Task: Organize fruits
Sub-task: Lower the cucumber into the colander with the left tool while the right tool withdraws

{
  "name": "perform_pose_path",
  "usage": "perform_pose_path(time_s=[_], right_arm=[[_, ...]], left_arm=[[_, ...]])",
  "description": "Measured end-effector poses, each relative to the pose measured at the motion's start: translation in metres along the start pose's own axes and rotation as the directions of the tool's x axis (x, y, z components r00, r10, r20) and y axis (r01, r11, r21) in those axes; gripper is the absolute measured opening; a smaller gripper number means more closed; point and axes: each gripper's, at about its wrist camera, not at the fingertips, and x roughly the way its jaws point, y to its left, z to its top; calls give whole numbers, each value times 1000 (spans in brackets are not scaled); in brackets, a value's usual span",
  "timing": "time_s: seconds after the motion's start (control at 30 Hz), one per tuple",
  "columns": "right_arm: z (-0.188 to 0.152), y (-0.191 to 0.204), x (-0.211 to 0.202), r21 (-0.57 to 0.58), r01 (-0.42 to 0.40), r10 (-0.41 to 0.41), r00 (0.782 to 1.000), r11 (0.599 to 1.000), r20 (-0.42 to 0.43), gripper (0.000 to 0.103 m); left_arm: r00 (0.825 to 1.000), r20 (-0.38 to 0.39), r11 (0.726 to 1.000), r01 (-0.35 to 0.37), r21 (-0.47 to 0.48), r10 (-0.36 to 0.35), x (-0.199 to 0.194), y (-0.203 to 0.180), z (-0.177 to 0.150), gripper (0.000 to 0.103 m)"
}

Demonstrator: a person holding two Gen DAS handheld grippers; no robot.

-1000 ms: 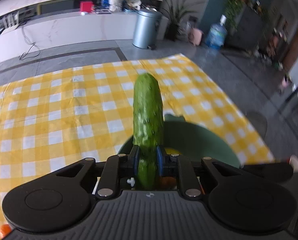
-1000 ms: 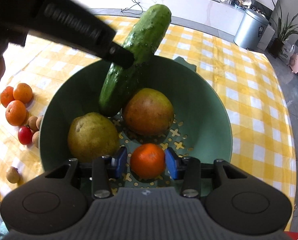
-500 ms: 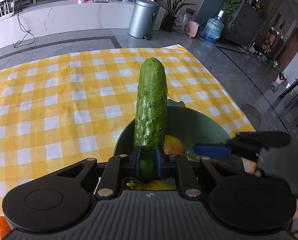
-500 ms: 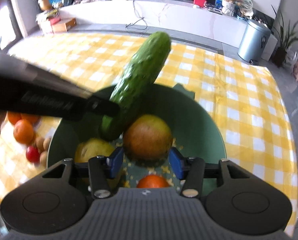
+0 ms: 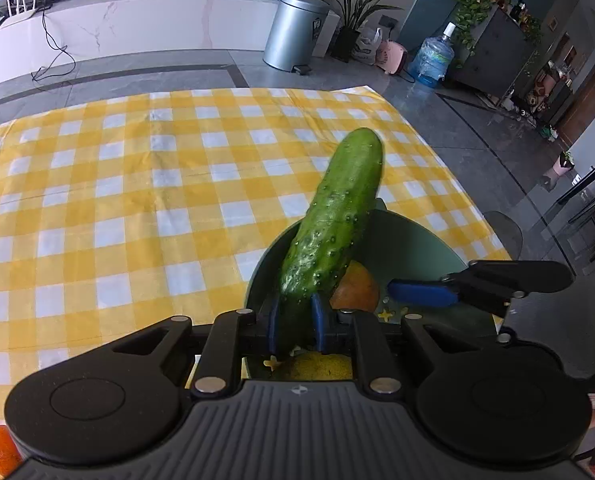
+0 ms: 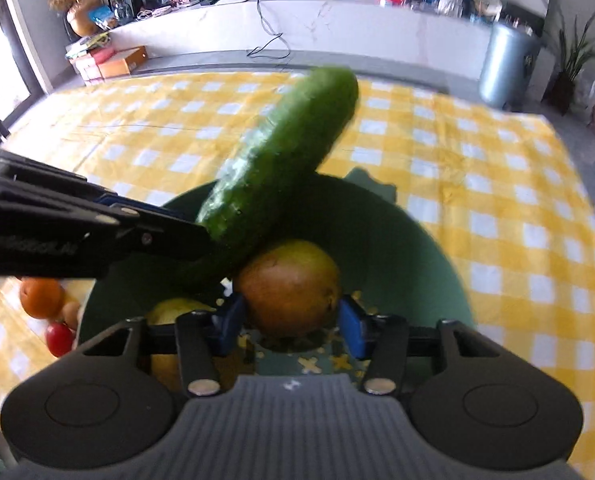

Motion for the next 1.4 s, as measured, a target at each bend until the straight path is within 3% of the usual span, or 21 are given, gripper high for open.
perform_pose_path(time_s=[0.2,0.4,0.47,0.5,0.67,0.73,0.87,1.0,1.1,1.33,1.4], right_arm=[[-5,-4,-6,-15,119,-119,992,993,-30,41],[-8,-2,-18,11,47,-47,999,999,13,42],[-6,3,-19,-8,16,-16,999,1000,38,48],[-4,7,-18,-24,18,-17,999,1000,45,53],[6,13,5,-37,44,-44,999,998,14,53],[5,14,8,-40,46,-45,999,998,21,59],[1,7,5,-1,40,-40,999,999,4,55],[-7,7,-7,-3,66,-66,998,998,-13,43],[-10,7,-11,-37,119,-120,993,992,-14,43],[-10,3,-21,3,85,-85,996,996,-2,43],[-10,7,-32,19,69,-70,997,997,18,44]], left_arm=[[999,3,999,-41,15,41,0,-3,-1,19],[998,-21,998,-62,9,62,1,-5,4,19],[998,-20,998,-58,5,58,0,-4,3,19],[998,-21,999,-54,-2,54,0,-2,3,19],[999,-33,999,-43,-28,42,2,2,4,19],[998,-34,999,-47,-25,46,2,2,4,19],[997,-40,997,-62,-35,60,4,4,4,19],[998,-37,998,-47,-31,46,4,3,3,19],[998,-37,999,-46,-20,45,7,-1,3,19],[1000,-23,1000,-21,-2,21,-11,-8,-2,20],[1000,-5,1000,-16,17,16,-26,-12,-4,27]])
